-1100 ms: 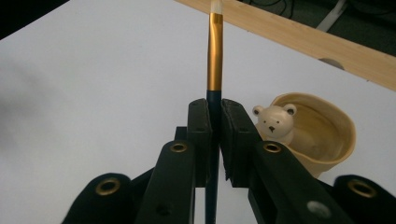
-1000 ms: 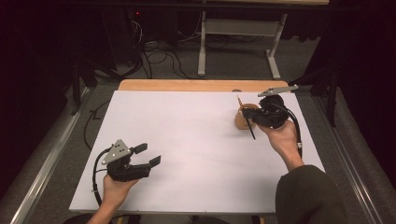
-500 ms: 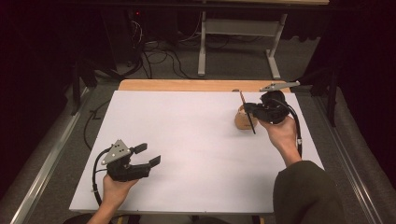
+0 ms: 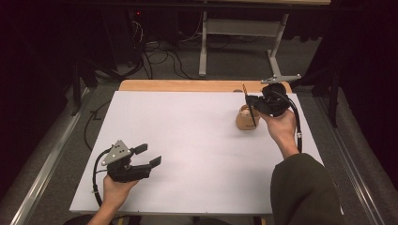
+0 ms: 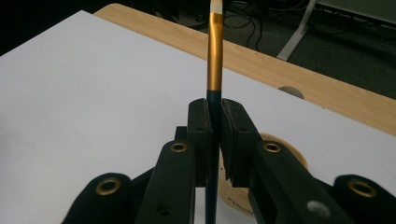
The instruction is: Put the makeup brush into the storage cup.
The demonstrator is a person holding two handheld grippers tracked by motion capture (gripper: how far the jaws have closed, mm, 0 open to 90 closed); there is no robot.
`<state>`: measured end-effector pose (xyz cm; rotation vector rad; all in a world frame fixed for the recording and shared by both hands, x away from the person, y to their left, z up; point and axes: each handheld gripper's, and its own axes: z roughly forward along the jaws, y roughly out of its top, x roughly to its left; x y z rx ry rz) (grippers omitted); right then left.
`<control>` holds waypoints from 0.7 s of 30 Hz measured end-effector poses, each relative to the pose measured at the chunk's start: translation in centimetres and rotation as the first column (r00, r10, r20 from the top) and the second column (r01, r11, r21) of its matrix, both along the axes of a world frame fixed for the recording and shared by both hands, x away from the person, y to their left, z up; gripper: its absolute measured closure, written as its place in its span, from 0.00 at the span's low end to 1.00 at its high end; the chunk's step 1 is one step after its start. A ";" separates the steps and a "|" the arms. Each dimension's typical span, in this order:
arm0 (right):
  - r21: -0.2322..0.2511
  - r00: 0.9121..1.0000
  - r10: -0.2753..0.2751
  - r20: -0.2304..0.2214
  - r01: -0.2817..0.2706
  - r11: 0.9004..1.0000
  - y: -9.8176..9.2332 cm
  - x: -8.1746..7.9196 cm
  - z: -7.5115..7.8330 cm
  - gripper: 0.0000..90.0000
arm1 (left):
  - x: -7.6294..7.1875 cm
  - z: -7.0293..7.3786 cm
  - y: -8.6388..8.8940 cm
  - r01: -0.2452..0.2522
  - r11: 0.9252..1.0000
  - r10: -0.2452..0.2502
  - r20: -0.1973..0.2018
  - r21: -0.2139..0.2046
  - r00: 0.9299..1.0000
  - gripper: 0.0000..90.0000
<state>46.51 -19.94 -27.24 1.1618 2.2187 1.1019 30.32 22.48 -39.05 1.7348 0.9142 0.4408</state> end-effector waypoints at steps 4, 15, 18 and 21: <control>0.008 1.000 -0.009 0.005 0.009 1.000 0.1 0.4 0.3 0.94 | 0.0 0.0 0.0 0.000 1.000 0.000 0.000 0.000 1.000 0.31; 0.025 0.998 -0.050 0.024 0.050 0.998 -0.4 1.5 0.2 0.94 | 0.0 0.0 0.0 -0.001 1.000 0.001 -0.001 0.000 1.000 0.31; 0.039 0.998 -0.061 0.017 0.060 0.997 -0.6 1.8 0.1 0.94 | 0.0 0.0 0.0 0.001 1.000 -0.001 -0.001 0.004 1.000 0.31; 0.039 0.998 -0.068 0.015 0.067 0.997 -0.8 2.0 0.0 0.94 | 0.0 0.0 0.0 0.000 1.000 0.000 -0.001 0.002 1.000 0.31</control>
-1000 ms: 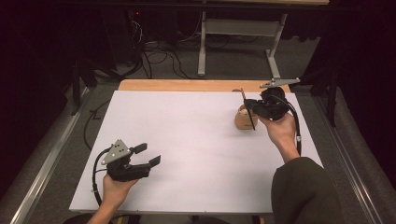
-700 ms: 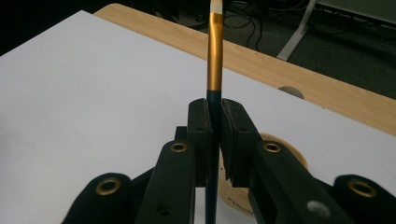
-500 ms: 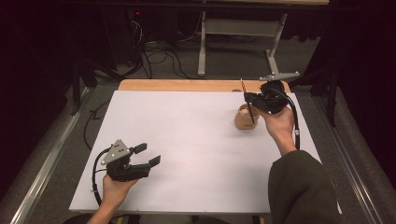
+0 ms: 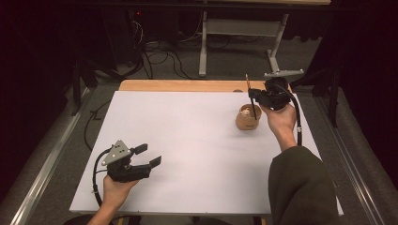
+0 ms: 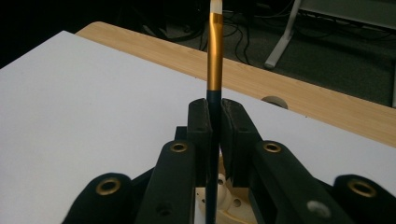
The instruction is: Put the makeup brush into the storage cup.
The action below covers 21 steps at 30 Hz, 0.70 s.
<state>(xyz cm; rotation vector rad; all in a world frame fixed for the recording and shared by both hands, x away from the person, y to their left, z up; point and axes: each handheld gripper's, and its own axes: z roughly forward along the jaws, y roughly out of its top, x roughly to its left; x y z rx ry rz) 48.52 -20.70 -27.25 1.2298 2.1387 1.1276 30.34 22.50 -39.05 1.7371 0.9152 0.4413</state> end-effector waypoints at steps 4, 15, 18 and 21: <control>0.006 1.000 -0.014 -0.006 0.014 1.000 -0.2 0.4 -0.3 0.94 | 0.0 0.0 0.0 -0.001 1.000 0.001 0.000 -0.003 1.000 0.31; 0.007 0.999 -0.030 0.015 0.030 1.000 0.4 1.3 -1.1 0.94 | 0.0 0.0 0.1 -0.001 1.000 0.001 0.001 -0.002 1.000 0.31; 0.003 0.999 -0.033 0.015 0.033 0.999 0.5 1.6 -1.3 0.94 | 0.0 0.0 0.1 0.000 1.000 0.000 0.001 0.000 1.000 0.31; 0.000 0.999 -0.041 0.020 0.041 0.999 0.6 1.9 -1.6 0.94 | 0.0 0.0 0.1 0.000 1.000 0.000 0.002 -0.003 1.000 0.31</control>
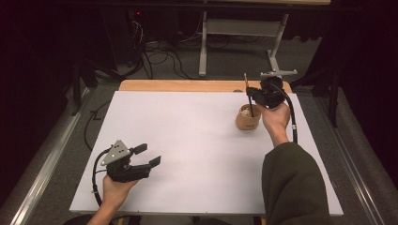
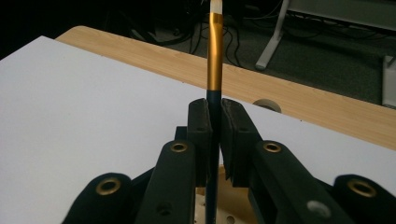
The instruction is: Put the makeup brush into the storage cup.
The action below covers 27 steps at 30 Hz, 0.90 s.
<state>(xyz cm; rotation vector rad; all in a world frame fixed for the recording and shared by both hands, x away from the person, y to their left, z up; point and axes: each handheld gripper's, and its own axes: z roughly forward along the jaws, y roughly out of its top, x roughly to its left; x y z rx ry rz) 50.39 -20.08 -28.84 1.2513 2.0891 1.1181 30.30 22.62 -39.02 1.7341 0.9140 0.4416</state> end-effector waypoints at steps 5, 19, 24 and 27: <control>-0.002 1.000 -0.009 0.002 0.009 1.000 0.2 0.2 -0.3 0.94 | 0.0 0.0 0.0 0.001 1.000 -0.001 0.000 0.001 1.000 0.31; -0.004 0.999 -0.042 0.004 0.042 0.999 -0.1 1.0 -1.0 0.94 | 0.0 0.0 -0.1 0.002 1.000 -0.002 0.001 0.004 1.000 0.31; -0.001 0.999 -0.050 0.005 0.050 0.999 0.0 1.3 -1.3 0.94 | 0.0 0.0 -0.1 0.002 1.000 -0.002 0.001 0.004 1.000 0.31; -0.002 0.998 -0.055 0.007 0.055 0.998 0.0 1.4 -1.4 0.94 | 0.0 0.0 -0.1 0.002 1.000 -0.002 0.001 0.003 1.000 0.31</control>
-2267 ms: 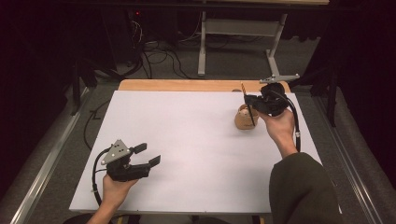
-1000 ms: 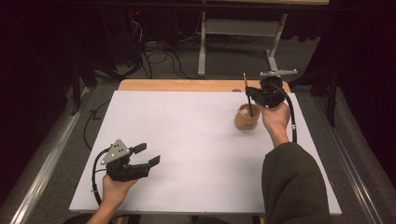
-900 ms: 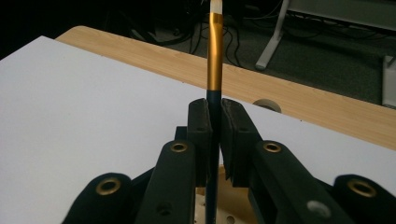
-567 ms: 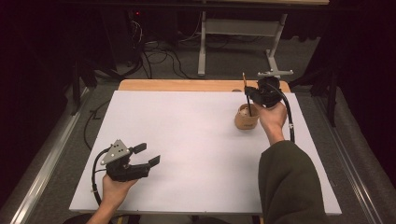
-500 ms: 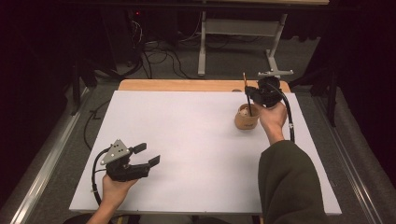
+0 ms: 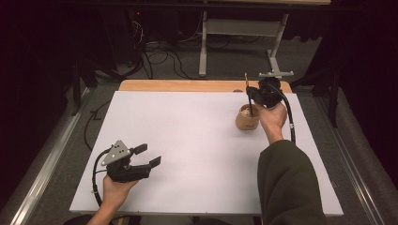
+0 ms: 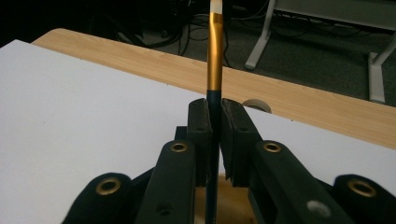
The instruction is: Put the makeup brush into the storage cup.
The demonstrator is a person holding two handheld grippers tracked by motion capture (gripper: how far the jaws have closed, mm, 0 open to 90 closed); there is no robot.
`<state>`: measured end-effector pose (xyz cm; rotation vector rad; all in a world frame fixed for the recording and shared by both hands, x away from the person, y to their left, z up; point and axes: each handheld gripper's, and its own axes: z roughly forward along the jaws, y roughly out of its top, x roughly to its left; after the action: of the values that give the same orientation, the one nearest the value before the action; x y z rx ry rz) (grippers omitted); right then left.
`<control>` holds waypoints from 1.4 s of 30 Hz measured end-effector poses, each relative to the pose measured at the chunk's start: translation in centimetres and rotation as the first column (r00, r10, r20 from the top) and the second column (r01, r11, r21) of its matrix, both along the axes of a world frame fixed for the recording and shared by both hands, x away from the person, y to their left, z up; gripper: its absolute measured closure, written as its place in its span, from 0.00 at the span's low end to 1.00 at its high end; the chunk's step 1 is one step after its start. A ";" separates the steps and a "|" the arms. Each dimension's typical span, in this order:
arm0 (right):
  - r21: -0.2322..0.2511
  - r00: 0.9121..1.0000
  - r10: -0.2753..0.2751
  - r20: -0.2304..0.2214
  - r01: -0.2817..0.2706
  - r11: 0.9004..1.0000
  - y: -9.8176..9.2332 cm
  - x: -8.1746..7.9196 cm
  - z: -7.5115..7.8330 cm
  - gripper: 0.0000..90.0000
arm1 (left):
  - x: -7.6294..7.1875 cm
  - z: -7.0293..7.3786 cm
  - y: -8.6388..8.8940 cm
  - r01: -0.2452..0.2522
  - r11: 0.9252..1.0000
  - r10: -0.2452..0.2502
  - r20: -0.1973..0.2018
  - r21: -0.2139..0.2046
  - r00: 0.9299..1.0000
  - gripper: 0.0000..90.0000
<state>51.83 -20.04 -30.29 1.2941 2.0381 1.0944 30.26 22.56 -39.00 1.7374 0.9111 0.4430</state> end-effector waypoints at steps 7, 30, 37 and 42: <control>-0.004 1.000 -0.008 -0.006 0.008 1.000 0.0 0.3 -0.4 0.94 | 0.0 0.0 0.0 0.000 1.000 0.000 0.000 0.000 1.000 0.31; -0.028 1.000 -0.012 -0.018 0.011 1.000 -0.4 0.4 -1.5 0.94 | 0.0 0.0 0.0 0.001 1.000 -0.001 0.000 0.000 1.000 0.31; -0.032 0.999 -0.013 -0.033 0.012 0.999 -0.5 0.4 -1.8 0.94 | 0.0 0.0 0.0 0.000 1.000 0.000 0.000 0.000 1.000 0.31; -0.038 0.999 -0.012 -0.036 0.010 0.999 -0.4 0.3 -2.0 0.94 | 0.0 0.0 0.0 0.001 1.000 -0.001 0.000 0.000 1.000 0.31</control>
<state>52.17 -20.47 -32.30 1.3143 2.0658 1.0298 30.24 22.55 -39.00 1.7373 0.9102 0.4427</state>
